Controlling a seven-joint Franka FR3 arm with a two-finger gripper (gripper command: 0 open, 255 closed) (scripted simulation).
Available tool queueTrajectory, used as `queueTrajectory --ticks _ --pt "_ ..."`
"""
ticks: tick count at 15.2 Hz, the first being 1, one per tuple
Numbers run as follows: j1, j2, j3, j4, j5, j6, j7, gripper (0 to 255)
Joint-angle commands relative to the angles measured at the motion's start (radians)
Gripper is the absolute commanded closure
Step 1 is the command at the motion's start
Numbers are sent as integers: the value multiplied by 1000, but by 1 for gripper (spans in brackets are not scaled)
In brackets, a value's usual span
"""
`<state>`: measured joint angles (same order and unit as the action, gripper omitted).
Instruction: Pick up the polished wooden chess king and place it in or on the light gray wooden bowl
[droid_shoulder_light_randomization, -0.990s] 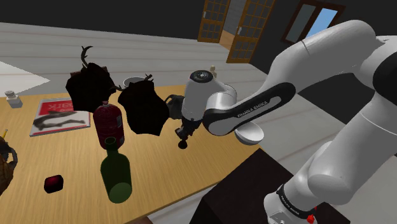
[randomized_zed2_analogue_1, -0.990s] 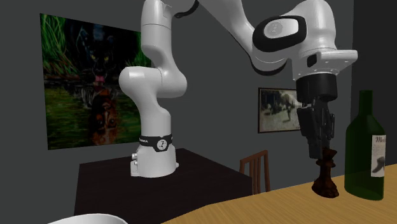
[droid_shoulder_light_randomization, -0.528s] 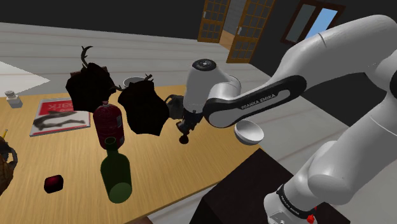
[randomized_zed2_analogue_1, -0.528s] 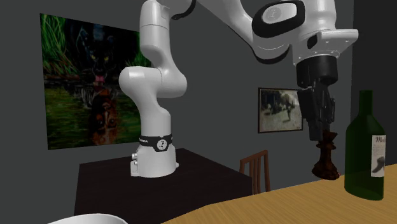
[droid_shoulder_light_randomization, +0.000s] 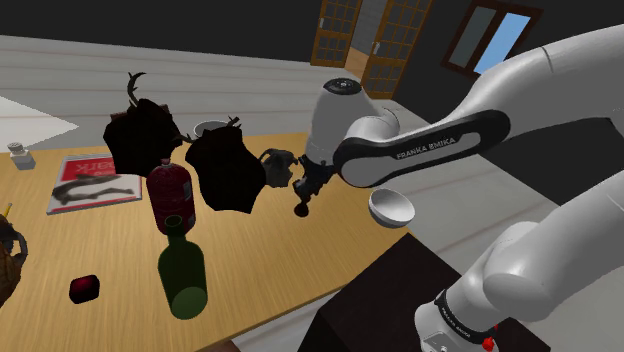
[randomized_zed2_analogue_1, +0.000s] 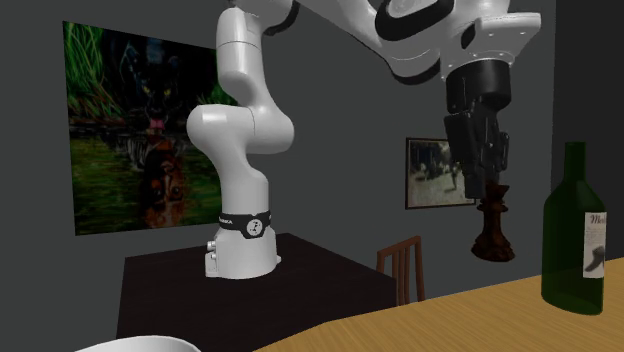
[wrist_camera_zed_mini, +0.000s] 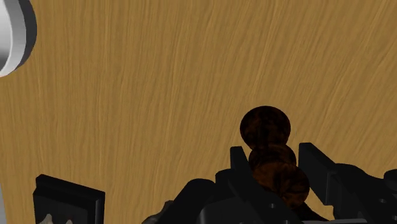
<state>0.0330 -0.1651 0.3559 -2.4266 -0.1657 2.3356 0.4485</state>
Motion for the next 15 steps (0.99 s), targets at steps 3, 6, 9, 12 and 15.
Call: queueTrajectory --ticks 3,6,9,12,15 --pt "-27 -97 -70 -100 31 23 -121 255" --pt "-47 -162 -128 -160 40 30 -207 255" --pt "-72 -218 -189 -209 38 33 -293 255" --pt "-102 -266 -252 -247 27 33 -377 255" --pt "-136 -303 -317 -274 9 32 -461 255"
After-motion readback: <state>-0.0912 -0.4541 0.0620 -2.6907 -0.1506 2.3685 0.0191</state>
